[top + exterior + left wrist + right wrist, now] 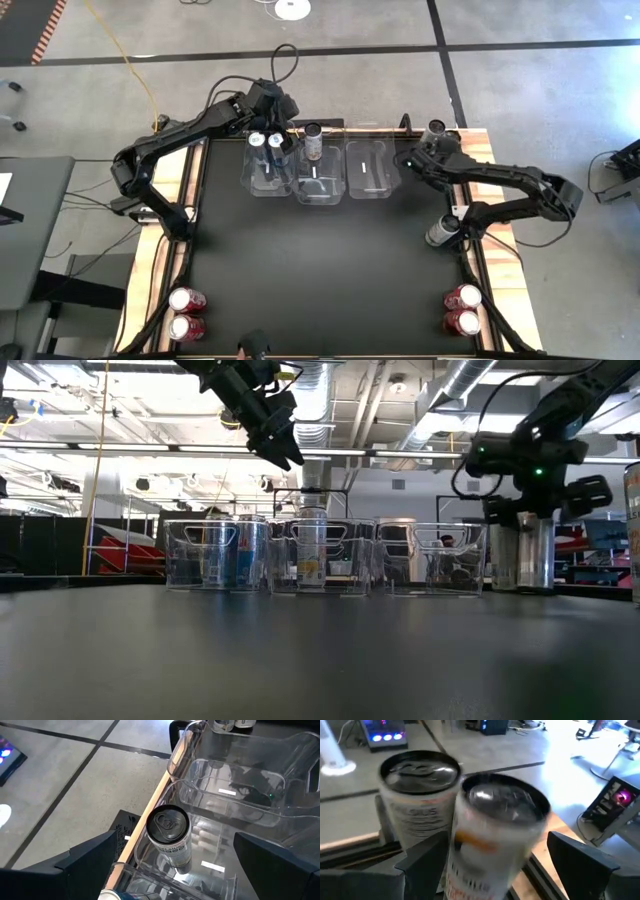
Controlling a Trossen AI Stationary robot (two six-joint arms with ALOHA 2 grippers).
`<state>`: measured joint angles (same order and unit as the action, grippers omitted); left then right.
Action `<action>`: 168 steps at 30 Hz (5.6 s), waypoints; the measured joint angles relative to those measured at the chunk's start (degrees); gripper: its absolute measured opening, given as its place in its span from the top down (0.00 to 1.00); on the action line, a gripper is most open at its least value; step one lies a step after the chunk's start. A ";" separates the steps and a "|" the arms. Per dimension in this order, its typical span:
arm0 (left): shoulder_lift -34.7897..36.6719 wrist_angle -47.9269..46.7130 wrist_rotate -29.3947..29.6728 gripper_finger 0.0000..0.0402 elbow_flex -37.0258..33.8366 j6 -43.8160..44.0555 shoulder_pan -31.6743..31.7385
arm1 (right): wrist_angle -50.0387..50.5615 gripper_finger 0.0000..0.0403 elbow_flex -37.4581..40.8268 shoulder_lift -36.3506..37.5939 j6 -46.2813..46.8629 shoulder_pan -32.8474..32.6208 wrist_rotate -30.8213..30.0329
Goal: Sort soda cans
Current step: Put the center white-yellow soda can into the center transparent bin
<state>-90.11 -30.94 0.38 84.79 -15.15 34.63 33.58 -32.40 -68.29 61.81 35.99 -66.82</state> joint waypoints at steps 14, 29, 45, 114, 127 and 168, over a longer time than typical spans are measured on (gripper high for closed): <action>0.00 0.00 0.00 0.01 0.00 0.08 0.00 | -2.70 0.12 0.02 -0.02 -7.43 2.21 4.17; 0.00 0.00 0.00 0.01 0.00 -0.05 0.00 | -6.96 0.31 0.02 -0.02 -15.20 3.99 8.12; 0.00 1.02 -0.02 0.01 0.00 -0.07 0.00 | 2.33 0.31 -6.35 8.40 -8.03 -13.57 12.28; 12.26 -6.60 0.92 0.01 -0.02 3.41 2.16 | -39.63 0.20 -36.68 -37.94 -57.15 -12.70 39.18; 12.26 -6.47 0.92 0.01 -0.02 3.96 1.26 | -41.97 0.15 -36.72 -37.86 -57.38 -10.65 39.86; 12.90 -5.50 2.01 0.01 -0.02 4.15 -0.07 | -18.28 0.28 -37.92 -23.54 -40.42 -19.49 58.92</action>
<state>-77.21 -36.43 2.39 84.77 -11.00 34.57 15.30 -70.32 -91.83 21.39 16.50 -7.90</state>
